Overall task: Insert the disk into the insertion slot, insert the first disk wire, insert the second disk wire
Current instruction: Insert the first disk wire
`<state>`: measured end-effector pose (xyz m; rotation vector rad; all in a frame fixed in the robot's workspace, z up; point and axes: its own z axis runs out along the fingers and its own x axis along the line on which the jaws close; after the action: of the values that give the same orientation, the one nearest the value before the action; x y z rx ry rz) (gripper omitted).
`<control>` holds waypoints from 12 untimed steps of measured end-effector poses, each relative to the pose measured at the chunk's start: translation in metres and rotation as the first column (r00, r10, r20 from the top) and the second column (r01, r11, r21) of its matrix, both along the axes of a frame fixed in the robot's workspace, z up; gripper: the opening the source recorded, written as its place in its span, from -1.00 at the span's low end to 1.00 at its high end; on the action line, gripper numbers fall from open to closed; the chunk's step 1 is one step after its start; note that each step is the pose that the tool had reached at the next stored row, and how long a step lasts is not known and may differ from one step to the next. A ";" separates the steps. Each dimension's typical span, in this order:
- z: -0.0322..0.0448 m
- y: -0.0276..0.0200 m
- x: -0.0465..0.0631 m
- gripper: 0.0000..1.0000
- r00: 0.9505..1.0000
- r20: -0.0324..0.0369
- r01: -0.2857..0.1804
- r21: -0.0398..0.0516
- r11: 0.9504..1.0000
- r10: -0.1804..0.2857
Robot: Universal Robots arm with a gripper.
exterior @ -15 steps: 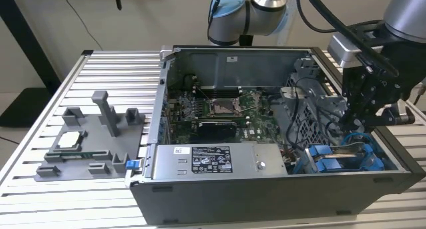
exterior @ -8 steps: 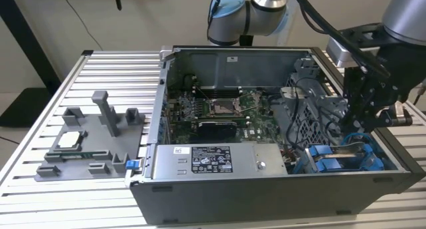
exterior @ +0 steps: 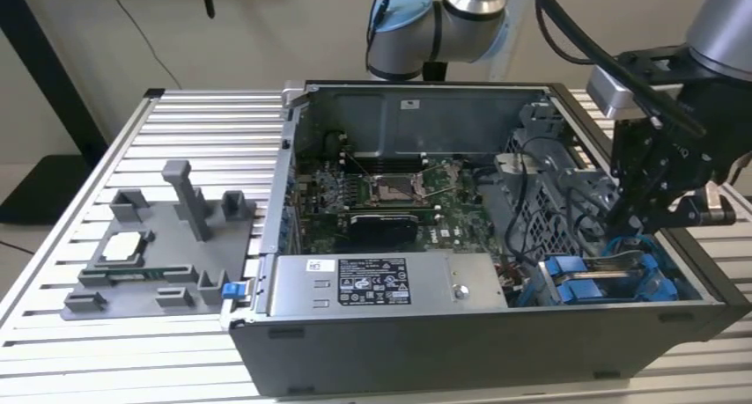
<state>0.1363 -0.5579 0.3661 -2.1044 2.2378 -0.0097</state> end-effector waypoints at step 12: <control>-0.0032 -0.0006 0.021 -1.00 0.996 -0.087 -0.001 -0.014 1.000 -0.001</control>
<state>0.1576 -0.5585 0.3629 -2.1525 2.2924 0.0681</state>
